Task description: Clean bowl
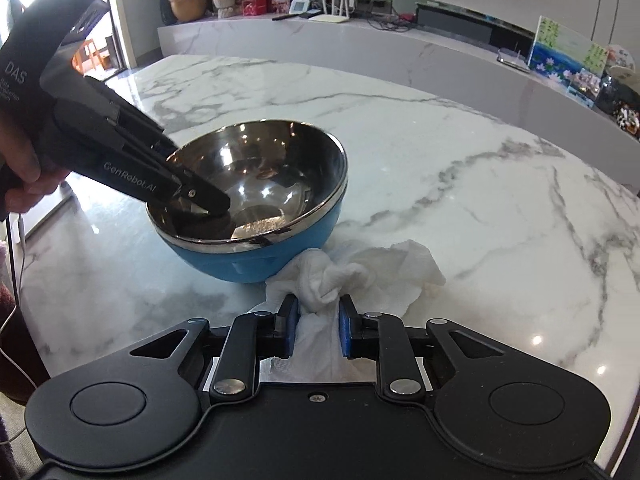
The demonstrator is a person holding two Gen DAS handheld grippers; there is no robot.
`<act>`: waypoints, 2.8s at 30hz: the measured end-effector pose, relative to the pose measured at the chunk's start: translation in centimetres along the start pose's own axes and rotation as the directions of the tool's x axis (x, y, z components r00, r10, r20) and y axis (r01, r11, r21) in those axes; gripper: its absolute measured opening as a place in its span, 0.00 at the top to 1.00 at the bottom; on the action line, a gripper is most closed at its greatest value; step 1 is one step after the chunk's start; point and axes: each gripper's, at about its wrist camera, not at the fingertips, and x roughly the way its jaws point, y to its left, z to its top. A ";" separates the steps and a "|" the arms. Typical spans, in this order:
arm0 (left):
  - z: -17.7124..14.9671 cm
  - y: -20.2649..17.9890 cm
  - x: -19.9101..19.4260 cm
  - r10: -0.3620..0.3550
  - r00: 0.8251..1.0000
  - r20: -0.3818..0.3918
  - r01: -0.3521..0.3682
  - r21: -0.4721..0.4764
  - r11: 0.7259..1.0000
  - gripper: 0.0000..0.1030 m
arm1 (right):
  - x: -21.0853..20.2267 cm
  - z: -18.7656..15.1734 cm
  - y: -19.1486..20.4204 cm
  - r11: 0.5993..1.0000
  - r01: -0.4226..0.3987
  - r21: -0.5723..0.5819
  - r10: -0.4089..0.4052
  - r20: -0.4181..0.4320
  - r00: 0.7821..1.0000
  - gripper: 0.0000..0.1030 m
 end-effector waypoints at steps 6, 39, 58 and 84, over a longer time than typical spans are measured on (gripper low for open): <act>0.1 -0.6 0.3 0.032 0.999 0.004 -0.032 -0.072 0.997 0.77 | -2.7 1.0 -0.4 0.999 0.024 0.025 -0.025 0.038 0.999 0.82; -0.1 -2.5 0.2 0.085 0.996 -0.011 -0.084 0.059 0.995 0.70 | -0.3 -0.3 2.6 0.998 0.054 0.014 -0.054 -0.052 0.997 0.82; 0.0 -2.0 0.1 0.079 0.997 -0.026 -0.078 0.021 0.997 0.71 | -0.7 1.1 3.9 0.997 0.069 -0.032 -0.071 -0.058 0.996 0.82; 1.7 1.1 -0.3 0.063 0.998 0.009 -0.063 0.000 0.998 0.89 | -0.4 1.3 3.7 0.996 0.077 -0.044 -0.079 -0.056 0.995 0.82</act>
